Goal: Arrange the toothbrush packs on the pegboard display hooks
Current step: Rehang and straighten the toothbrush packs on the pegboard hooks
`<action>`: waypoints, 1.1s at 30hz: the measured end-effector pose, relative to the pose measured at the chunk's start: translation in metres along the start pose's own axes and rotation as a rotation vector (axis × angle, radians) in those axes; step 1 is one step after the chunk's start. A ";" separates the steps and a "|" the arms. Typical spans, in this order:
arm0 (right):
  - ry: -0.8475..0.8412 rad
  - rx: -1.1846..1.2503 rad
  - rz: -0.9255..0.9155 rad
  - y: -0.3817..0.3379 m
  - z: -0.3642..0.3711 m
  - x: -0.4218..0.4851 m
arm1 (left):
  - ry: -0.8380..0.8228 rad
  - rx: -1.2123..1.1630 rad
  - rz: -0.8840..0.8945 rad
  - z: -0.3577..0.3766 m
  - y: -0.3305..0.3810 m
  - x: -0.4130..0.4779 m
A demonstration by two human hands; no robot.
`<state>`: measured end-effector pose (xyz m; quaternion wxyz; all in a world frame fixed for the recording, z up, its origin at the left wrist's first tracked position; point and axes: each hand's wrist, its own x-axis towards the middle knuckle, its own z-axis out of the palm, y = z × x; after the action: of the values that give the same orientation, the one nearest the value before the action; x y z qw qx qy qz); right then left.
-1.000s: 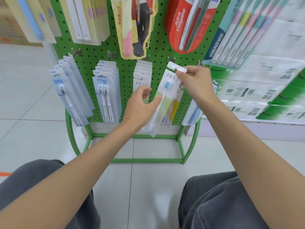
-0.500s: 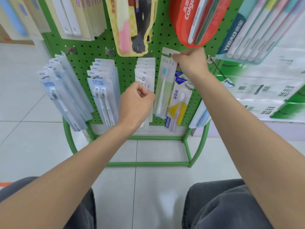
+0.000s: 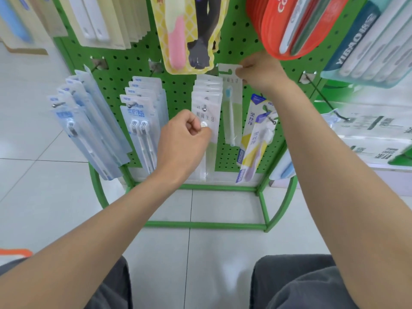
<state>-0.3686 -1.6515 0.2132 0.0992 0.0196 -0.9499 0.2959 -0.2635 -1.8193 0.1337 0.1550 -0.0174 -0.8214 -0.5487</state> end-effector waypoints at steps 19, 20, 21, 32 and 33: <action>-0.040 -0.003 -0.041 -0.014 0.014 0.006 | 0.012 0.030 0.011 -0.004 -0.007 0.003; -0.052 0.004 -0.039 -0.014 0.017 0.007 | 0.011 0.031 0.012 -0.004 -0.007 0.003; -0.062 0.015 -0.042 -0.014 0.018 0.008 | 0.010 0.033 0.013 -0.004 -0.007 0.003; -0.065 -0.096 -0.176 -0.010 0.017 -0.006 | -0.019 0.030 0.007 -0.005 -0.004 -0.002; -0.053 -0.123 -0.180 -0.011 0.013 -0.009 | -0.015 0.027 0.008 -0.005 -0.004 -0.003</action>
<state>-0.3610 -1.6680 0.2072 0.1013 0.1065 -0.9629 0.2265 -0.2600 -1.8251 0.1314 0.1512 -0.0229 -0.8299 -0.5366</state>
